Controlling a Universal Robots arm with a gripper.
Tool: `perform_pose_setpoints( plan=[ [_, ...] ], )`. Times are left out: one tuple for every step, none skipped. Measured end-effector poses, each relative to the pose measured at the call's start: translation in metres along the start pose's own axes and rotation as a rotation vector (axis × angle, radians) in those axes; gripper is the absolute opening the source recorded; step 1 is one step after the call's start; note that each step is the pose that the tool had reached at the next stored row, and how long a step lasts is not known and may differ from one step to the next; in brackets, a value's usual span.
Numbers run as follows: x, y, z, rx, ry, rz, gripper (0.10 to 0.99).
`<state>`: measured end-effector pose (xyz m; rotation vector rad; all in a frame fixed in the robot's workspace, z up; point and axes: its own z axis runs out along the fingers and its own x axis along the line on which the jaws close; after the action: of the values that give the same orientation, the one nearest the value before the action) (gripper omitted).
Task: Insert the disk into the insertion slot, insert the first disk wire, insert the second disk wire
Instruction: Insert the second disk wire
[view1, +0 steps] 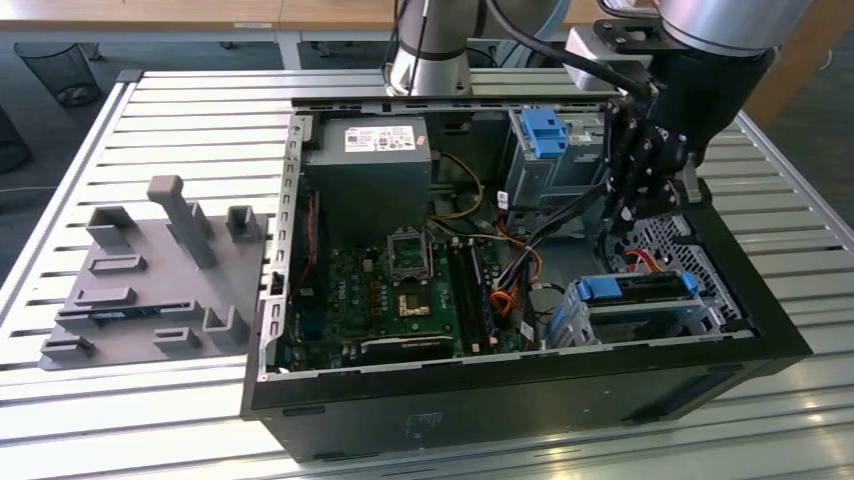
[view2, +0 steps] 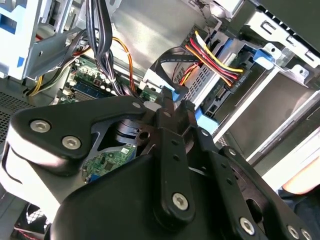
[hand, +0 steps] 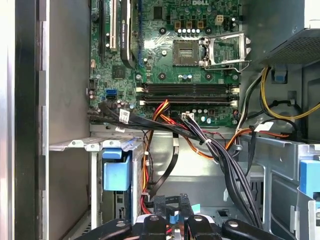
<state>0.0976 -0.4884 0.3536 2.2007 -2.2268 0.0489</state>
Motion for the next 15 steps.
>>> perform_pose_setpoints(
  plan=[
    [-0.0003, -0.0001, 0.0005, 0.0, 0.0009, 0.0, 0.247],
    [-0.0004, -0.0002, 0.001, 0.0, 0.003, 0.0, 0.247],
    [-0.0005, -0.0002, 0.0016, 0.0, 0.0072, 0.0, 0.247],
    [-0.0007, -0.0003, 0.0023, 0.0, 0.0124, 0.0, 0.247],
    [-0.0008, -0.0003, 0.0031, 0.0, 0.0169, 0.001, 0.247],
    [-0.001, -0.0004, 0.0037, 0.0, 0.0205, 0.001, 0.247],
    [-0.0012, -0.0006, 0.0042, 0.0, 0.0244, 0.001, 0.247],
    [-0.0014, -0.0007, 0.0048, 0.0, 0.0288, 0.001, 0.247],
    [-0.0017, -0.0007, 0.0054, 0.0, 0.0347, 0.002, 0.247],
    [-0.002, -0.0009, 0.0061, 0.0, 0.0413, 0.002, 0.247],
    [-0.0022, -0.0009, 0.0068, 0.0, 0.0468, 0.003, 0.247],
    [-0.0024, -0.0011, 0.0073, 0.0, 0.0523, 0.003, 0.247],
    [-0.0027, -0.0012, 0.0079, 0.0, 0.0584, 0.003, 0.247],
    [-0.0029, -0.0013, 0.0084, 0.0, 0.0643, 0.004, 0.247],
    [-0.0032, -0.0014, 0.0088, 0.0, 0.0705, 0.004, 0.247]
  ],
)
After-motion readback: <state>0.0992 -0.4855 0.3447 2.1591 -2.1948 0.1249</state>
